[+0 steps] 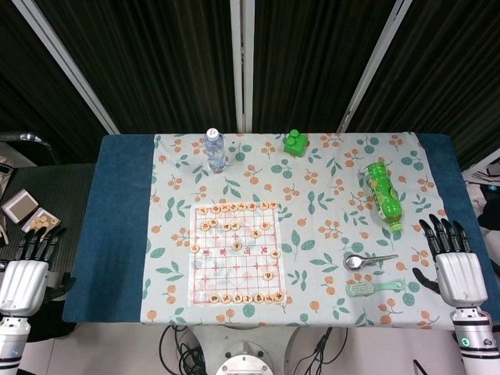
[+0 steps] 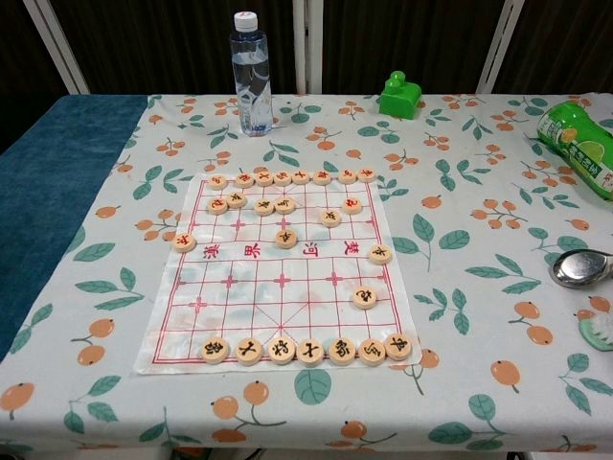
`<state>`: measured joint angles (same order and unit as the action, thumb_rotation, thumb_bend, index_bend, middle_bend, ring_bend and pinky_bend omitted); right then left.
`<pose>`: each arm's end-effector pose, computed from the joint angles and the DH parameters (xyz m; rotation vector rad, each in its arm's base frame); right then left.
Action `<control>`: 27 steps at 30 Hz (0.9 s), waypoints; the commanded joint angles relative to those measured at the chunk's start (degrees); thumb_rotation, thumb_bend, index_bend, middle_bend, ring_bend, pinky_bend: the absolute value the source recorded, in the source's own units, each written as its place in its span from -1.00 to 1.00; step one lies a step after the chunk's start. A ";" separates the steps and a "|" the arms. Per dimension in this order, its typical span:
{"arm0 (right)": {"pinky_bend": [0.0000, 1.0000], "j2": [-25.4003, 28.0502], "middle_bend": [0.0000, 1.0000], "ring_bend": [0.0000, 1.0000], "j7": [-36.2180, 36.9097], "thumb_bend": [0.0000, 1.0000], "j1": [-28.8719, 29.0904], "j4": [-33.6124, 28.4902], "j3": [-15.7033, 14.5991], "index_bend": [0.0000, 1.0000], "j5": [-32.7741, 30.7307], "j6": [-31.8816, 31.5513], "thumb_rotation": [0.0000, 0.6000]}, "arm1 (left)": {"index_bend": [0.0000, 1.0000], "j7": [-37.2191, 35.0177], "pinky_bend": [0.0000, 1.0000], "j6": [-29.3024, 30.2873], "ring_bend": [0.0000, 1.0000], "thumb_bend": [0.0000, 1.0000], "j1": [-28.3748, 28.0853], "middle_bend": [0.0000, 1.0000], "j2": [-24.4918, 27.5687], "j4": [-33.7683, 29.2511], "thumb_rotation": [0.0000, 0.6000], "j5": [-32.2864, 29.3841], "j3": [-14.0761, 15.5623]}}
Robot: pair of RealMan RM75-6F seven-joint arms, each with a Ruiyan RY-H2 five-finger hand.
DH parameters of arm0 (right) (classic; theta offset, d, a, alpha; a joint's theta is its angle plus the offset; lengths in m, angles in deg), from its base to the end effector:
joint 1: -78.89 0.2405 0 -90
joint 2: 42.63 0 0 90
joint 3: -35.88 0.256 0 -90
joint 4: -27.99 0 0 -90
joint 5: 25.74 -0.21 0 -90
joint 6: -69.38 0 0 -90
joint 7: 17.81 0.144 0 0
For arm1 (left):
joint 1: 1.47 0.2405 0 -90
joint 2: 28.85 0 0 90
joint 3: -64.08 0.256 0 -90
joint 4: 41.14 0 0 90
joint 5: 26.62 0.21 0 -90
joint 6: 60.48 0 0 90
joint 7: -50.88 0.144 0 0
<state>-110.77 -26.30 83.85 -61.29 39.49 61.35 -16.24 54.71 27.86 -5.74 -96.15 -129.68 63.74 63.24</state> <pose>-0.3109 -0.1846 0.1433 1.4274 -0.7783 0.8322 -0.3103 0.1706 0.1455 -1.4539 -0.8019 -0.8933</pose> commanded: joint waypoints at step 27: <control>-1.00 1.39 -1.00 -1.00 2.57 -0.80 -0.06 0.70 2.36 -1.00 -3.46 0.03 1.00 | -0.73 -6.55 -1.00 -10.35 -1.00 -0.69 -10.15 -0.78 -5.93 -2.16 1.00 14.46 5.00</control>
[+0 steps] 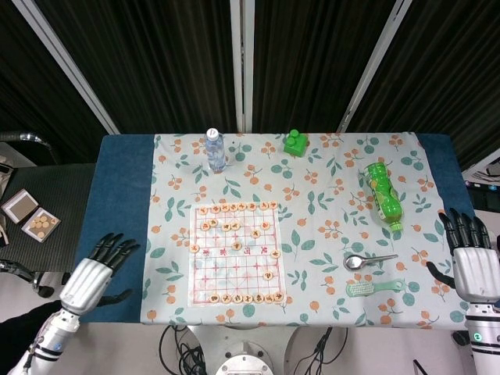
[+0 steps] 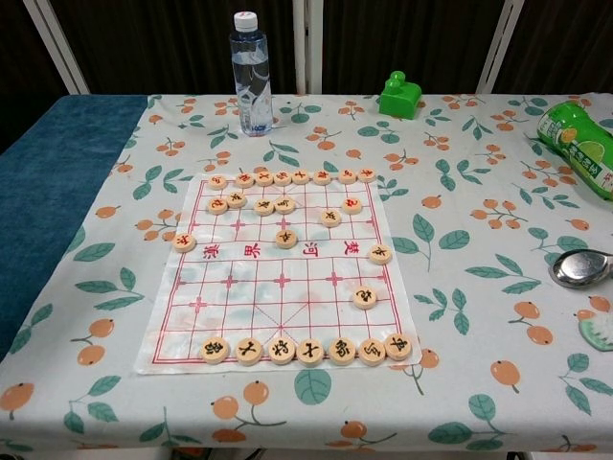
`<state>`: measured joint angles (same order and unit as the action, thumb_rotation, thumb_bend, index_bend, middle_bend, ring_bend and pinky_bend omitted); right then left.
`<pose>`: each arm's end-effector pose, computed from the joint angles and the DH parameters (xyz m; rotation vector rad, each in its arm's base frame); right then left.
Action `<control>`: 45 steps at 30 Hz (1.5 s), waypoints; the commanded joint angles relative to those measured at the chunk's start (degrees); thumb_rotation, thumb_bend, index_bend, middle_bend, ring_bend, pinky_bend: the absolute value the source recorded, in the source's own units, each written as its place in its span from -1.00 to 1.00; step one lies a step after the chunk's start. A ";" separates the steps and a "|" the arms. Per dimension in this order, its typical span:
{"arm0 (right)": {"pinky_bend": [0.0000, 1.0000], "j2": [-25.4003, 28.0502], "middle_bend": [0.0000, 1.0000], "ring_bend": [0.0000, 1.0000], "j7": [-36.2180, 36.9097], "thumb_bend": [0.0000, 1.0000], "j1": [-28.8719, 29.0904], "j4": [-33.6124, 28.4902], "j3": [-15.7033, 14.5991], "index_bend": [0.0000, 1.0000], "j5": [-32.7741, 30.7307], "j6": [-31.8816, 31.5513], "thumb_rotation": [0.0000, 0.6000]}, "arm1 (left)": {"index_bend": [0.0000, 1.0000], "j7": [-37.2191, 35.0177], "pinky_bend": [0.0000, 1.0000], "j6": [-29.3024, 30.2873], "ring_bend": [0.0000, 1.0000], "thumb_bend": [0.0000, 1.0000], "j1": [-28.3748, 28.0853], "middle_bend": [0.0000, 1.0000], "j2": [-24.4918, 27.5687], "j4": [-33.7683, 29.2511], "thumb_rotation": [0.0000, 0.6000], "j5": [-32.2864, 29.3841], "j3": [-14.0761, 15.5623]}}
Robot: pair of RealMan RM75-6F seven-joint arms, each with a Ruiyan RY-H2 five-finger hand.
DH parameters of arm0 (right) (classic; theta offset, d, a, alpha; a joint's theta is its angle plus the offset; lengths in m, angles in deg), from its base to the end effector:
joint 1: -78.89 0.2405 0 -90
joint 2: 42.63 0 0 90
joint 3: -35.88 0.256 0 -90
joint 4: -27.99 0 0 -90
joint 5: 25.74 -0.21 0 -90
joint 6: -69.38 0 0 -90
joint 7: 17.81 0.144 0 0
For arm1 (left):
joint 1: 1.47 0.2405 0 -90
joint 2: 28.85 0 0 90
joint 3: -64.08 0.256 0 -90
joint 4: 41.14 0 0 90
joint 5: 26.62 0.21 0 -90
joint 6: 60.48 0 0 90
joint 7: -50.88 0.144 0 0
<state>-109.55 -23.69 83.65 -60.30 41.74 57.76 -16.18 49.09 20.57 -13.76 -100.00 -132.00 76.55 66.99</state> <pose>-0.3220 -0.1918 0.1614 1.3435 -0.7886 0.8283 -0.2519 0.1844 0.0858 -1.7926 -0.8948 -1.1328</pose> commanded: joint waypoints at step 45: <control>-1.00 1.17 -1.00 -1.00 3.75 -0.80 -0.12 1.07 0.08 -1.00 0.50 -0.68 1.00 | -0.27 -0.72 -1.00 -21.67 -1.00 -0.53 -14.55 -0.75 -22.69 6.84 1.00 -8.67 0.73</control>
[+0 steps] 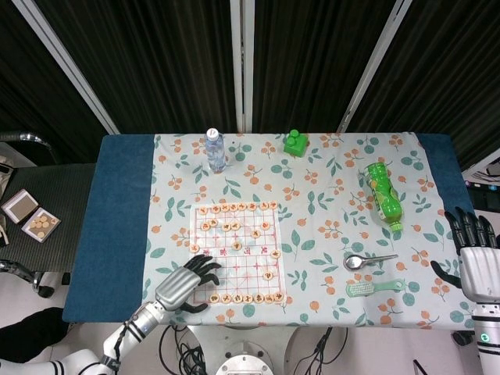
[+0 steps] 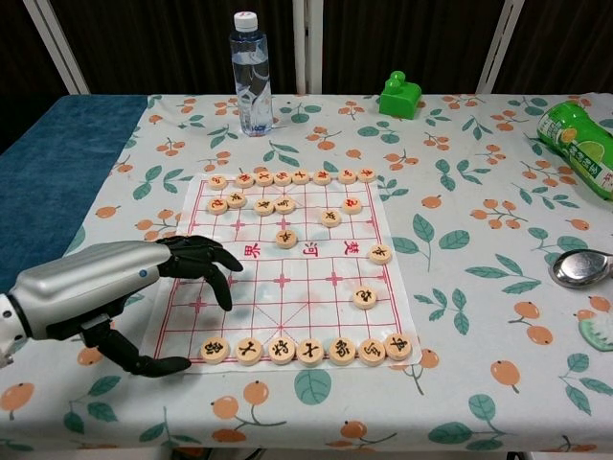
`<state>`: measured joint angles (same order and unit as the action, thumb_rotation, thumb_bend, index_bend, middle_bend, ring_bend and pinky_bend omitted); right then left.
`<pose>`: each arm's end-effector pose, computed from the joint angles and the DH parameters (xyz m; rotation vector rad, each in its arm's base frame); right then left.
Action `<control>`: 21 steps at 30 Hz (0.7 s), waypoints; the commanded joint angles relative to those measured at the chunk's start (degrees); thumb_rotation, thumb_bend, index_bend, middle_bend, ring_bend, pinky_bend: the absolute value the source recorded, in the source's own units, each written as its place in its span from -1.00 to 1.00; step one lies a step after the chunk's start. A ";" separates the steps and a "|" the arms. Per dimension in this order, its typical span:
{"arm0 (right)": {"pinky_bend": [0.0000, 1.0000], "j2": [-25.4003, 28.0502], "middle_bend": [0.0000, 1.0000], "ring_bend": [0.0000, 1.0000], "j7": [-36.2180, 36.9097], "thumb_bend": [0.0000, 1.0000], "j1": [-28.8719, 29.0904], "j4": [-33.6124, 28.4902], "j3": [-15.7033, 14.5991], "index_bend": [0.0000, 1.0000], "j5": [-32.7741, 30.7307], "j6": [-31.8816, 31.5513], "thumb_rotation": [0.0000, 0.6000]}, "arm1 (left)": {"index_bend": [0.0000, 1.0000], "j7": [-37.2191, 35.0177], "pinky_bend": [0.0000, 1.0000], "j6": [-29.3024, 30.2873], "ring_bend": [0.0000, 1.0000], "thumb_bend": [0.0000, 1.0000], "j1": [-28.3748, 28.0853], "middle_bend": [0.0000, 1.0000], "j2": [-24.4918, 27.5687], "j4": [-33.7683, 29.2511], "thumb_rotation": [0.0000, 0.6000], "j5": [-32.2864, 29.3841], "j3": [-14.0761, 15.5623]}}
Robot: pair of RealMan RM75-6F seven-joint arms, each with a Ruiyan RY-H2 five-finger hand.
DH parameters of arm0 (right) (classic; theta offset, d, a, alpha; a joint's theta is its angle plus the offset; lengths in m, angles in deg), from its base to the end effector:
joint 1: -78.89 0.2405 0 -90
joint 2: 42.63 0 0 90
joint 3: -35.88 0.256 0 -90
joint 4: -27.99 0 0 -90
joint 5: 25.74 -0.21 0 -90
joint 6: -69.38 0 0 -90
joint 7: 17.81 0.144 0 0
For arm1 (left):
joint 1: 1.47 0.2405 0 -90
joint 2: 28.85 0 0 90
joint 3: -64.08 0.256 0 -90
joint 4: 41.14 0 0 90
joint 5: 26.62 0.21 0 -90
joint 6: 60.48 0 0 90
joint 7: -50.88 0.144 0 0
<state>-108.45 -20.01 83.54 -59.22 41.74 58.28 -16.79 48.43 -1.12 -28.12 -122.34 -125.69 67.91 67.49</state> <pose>-0.3256 -0.1915 0.1708 1.3333 -0.7942 0.8601 -0.1802 0.2095 -0.0655 -2.1033 -1.2159 -1.1190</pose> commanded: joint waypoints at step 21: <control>-1.00 0.94 -1.00 -1.00 2.01 -0.80 -0.72 0.82 -0.17 -1.00 -0.40 -0.06 1.00 | -0.17 -0.01 -1.00 2.55 -1.00 -0.48 -1.23 -0.72 -4.50 5.98 1.00 1.28 1.60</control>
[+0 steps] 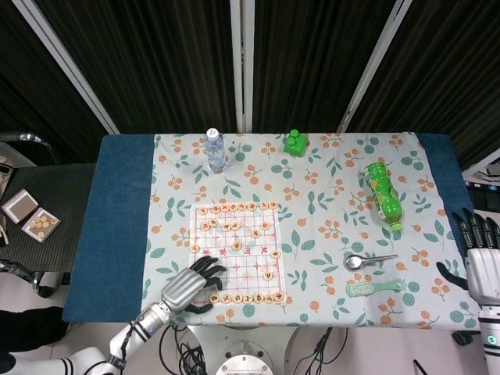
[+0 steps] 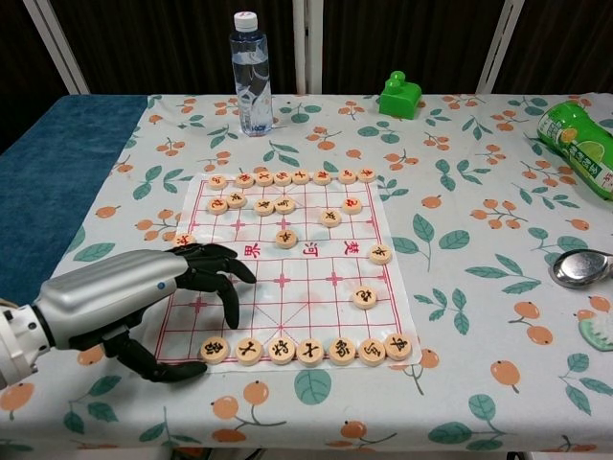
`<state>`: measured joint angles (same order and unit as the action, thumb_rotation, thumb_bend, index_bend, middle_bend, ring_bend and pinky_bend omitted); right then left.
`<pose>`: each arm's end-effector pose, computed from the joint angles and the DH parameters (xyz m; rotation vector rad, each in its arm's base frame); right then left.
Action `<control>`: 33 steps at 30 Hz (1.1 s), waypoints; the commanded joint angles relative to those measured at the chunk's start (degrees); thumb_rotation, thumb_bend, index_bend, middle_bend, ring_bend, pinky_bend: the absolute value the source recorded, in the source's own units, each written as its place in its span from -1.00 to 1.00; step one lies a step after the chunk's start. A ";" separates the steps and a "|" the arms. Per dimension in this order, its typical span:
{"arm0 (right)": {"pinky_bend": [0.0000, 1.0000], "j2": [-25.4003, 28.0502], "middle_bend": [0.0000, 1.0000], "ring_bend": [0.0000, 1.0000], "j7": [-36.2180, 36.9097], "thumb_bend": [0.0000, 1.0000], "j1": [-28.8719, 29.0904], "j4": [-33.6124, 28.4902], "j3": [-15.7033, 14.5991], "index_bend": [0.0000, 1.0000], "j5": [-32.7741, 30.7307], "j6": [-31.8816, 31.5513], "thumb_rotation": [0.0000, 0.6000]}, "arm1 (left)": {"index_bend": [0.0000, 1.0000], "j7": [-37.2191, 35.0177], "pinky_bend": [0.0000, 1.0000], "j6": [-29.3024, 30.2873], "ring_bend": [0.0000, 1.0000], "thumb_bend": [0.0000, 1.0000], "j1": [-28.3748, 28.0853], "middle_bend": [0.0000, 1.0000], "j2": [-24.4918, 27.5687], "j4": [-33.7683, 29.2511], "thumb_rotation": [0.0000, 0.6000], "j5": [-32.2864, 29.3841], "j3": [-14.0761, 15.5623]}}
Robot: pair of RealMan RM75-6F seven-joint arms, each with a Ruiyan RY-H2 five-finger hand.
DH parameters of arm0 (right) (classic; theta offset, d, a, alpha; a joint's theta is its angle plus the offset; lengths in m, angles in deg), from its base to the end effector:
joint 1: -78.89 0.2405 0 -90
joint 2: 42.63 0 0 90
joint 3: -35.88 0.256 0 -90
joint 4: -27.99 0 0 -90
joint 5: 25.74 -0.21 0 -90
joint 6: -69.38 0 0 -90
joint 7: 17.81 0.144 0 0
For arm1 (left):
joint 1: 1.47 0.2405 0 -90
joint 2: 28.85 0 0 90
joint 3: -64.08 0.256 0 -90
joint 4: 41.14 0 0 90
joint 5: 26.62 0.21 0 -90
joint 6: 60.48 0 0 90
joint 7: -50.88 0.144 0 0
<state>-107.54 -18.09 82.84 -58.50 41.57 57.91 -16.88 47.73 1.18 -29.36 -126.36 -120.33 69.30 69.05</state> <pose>-0.3323 -0.1871 0.1778 1.3189 -0.8064 0.8523 -0.1782 0.2094 -0.0814 -2.1346 -1.1579 -1.1446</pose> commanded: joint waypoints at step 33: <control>-1.00 -0.28 -1.00 -1.00 0.53 -0.80 0.02 0.41 0.02 -1.00 0.11 0.31 1.00 | -0.02 0.02 -1.00 1.58 -1.00 -0.38 -0.94 -0.69 -0.98 1.42 1.00 -0.34 1.06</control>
<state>-107.82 -17.59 82.85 -58.09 41.60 57.99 -16.55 47.77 2.75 -30.29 -127.36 -118.89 68.97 70.12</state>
